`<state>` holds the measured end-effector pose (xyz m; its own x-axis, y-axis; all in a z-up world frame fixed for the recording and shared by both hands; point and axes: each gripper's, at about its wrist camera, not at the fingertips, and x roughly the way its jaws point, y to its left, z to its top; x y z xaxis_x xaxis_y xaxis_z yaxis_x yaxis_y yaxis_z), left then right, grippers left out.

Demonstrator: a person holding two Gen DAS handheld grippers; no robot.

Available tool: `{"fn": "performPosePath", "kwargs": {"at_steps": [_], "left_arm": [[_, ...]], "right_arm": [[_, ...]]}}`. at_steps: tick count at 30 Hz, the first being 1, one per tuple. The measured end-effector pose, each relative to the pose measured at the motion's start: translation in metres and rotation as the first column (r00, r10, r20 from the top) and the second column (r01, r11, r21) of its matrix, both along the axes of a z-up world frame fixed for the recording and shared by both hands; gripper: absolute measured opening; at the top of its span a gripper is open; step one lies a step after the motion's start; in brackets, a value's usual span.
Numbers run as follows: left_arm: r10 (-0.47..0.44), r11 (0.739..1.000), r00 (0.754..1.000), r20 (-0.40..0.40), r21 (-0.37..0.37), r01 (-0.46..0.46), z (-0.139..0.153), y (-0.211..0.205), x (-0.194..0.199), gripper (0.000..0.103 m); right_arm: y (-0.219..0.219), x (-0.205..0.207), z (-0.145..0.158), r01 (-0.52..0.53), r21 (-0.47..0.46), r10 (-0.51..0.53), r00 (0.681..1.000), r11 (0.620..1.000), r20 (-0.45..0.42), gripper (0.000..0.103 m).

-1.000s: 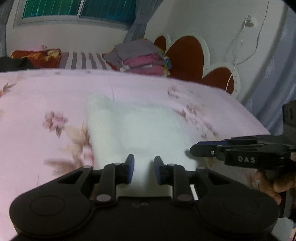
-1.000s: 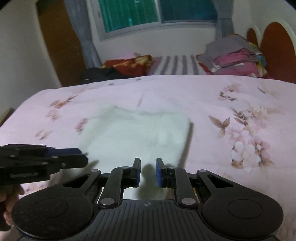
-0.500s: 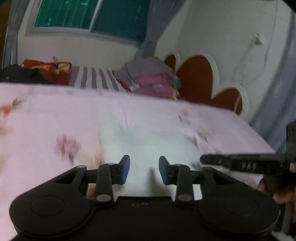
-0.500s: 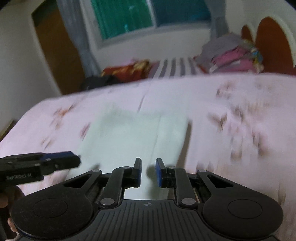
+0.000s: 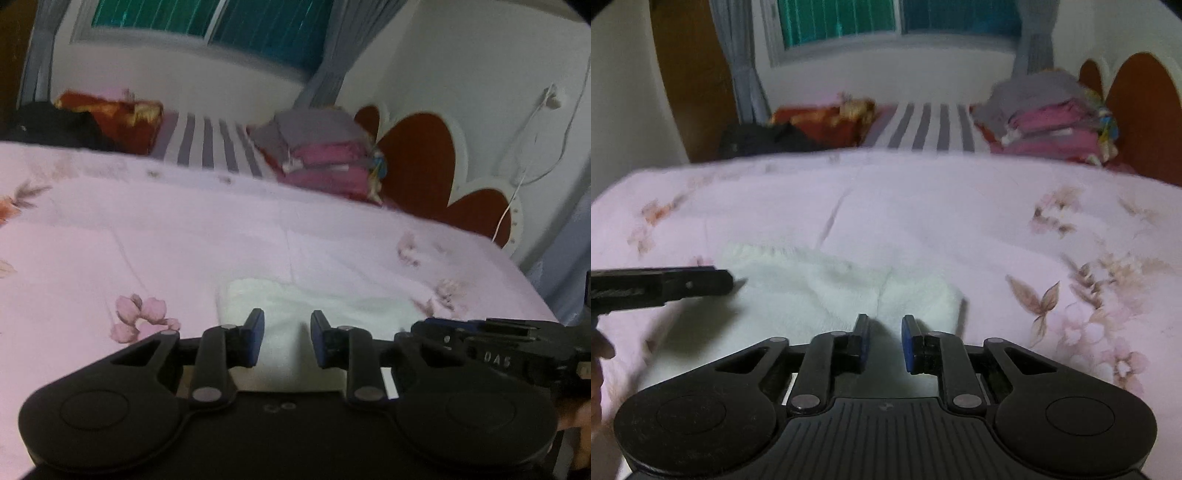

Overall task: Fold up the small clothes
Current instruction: 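Press the folded sweater flat with both open grippers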

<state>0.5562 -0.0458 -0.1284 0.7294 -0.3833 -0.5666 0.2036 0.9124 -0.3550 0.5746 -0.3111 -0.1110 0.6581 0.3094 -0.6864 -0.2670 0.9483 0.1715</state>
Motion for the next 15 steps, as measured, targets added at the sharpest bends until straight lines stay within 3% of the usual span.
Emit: {"fn": "performPosePath", "kwargs": {"at_steps": [1, 3, 6, 10, 11, 12, 14, 15], "left_arm": [[-0.004, 1.0, 1.0, -0.005, 0.027, 0.004, -0.002, -0.003, -0.002, 0.029], [-0.001, 0.988, 0.998, -0.06, 0.151, 0.01, -0.013, -0.015, 0.004, 0.034], [-0.003, 0.977, 0.998, -0.057, 0.211, 0.015, -0.015, -0.024, 0.007, 0.037], [-0.012, 0.966, 0.999, -0.049, 0.258, 0.024, 0.0, -0.026, 0.001, 0.038], [-0.003, 0.964, 0.999, -0.04, 0.265, 0.014, 0.002, -0.026, -0.002, 0.049], [0.013, 0.962, 1.0, -0.027, 0.274, -0.005, 0.005, -0.025, -0.006, 0.069], [0.029, 0.959, 1.0, -0.011, 0.283, -0.024, 0.007, -0.025, -0.011, 0.081], [0.027, 0.961, 1.0, -0.01, 0.277, -0.024, 0.009, -0.025, -0.015, 0.081]], "right_arm": [[-0.003, -0.008, 0.006, -0.001, 0.021, 0.0, 0.999, 1.0, 0.033, 0.017], [-0.002, -0.019, 0.01, -0.036, 0.046, 0.033, 0.997, 0.998, 0.063, 0.017], [0.011, -0.011, -0.012, -0.048, -0.073, 0.046, 0.999, 0.996, -0.027, 0.017], [0.008, -0.012, -0.006, -0.029, -0.052, 0.028, 0.999, 0.998, -0.018, 0.017], [0.005, -0.016, -0.001, -0.018, -0.04, 0.018, 1.0, 0.999, 0.005, 0.018], [0.002, -0.023, 0.005, -0.006, -0.022, 0.007, 0.999, 1.0, 0.034, 0.018], [-0.008, -0.033, 0.015, 0.014, 0.035, -0.016, 0.998, 0.999, 0.053, 0.018], [-0.015, -0.035, 0.016, 0.029, 0.071, -0.031, 0.999, 0.997, 0.03, 0.025]]}}
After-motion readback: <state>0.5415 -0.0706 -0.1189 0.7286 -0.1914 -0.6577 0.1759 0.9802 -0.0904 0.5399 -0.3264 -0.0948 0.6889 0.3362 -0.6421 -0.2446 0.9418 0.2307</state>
